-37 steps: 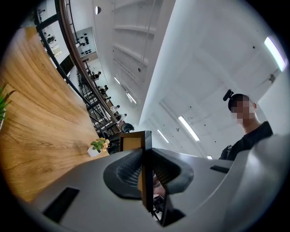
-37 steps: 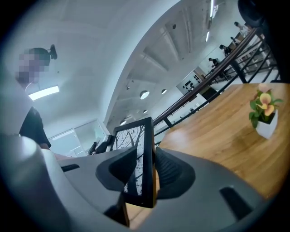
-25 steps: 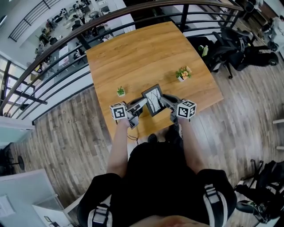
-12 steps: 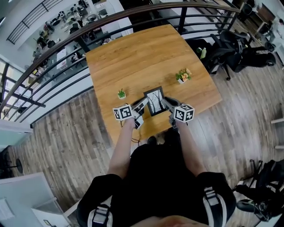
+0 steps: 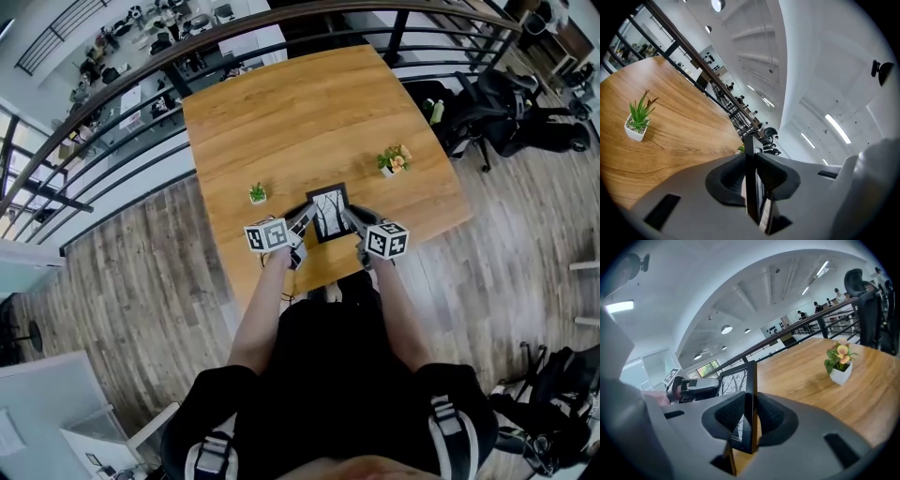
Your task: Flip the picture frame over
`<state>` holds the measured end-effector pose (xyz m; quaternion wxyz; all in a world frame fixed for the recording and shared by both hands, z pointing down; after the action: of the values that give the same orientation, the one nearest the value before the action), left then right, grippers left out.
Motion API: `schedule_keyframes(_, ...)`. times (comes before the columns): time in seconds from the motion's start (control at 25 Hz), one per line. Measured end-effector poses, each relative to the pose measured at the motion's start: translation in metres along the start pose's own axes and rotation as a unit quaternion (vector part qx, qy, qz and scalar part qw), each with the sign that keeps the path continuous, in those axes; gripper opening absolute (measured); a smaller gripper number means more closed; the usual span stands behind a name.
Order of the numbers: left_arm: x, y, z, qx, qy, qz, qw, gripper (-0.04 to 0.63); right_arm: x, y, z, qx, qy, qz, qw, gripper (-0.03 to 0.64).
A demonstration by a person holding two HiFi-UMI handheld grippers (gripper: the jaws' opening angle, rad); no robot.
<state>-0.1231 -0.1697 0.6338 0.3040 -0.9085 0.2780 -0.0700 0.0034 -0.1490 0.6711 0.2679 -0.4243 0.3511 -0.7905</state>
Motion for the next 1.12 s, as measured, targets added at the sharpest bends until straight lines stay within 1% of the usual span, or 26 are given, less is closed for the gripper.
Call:
schedule_keyframes(0.12, 0.004, -0.002, -0.012, 0.004, 0.024, -0.006, 0.9997, 0.078, 0.009, -0.001, 0.007, -0.012, -0.003, -0.014, 1.0, 0.089)
schedule_keyframes(0.28, 0.015, -0.002, -0.02, -0.002, 0.033, -0.012, 0.9994, 0.078, 0.02, -0.002, 0.018, -0.016, -0.005, -0.03, 0.999, 0.088)
schedule_keyframes(0.44, 0.026, -0.006, -0.038, -0.005, 0.056, -0.027, 0.998, 0.08, 0.034, -0.009, 0.032, -0.019, -0.006, -0.052, 0.998, 0.087)
schedule_keyframes(0.64, 0.036, -0.017, -0.06, -0.023, 0.084, -0.033, 0.9957, 0.08, 0.047, -0.017, 0.05, -0.012, -0.006, -0.077, 0.997, 0.087)
schedule_keyframes(0.92, 0.043, -0.025, -0.091, -0.037, 0.12, -0.044, 0.9911, 0.078, 0.074, -0.022, 0.064, -0.053, -0.015, -0.101, 0.993, 0.086)
schedule_keyframes(1.12, 0.047, -0.03, -0.108, -0.042, 0.14, -0.053, 0.9878, 0.08, 0.087, -0.028, 0.071, -0.069, -0.017, -0.117, 0.991, 0.086)
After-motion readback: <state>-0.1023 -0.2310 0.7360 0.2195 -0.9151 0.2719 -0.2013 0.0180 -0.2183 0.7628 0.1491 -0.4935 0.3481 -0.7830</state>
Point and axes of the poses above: the fingertips, and each gripper's own axes: x forward along the fingers, z to its right, y out of its top, the point moved 1 cm from there along -x, backward along the fingers, and after that the axes turned 13 degrees about -y, right-handed, at the moved point
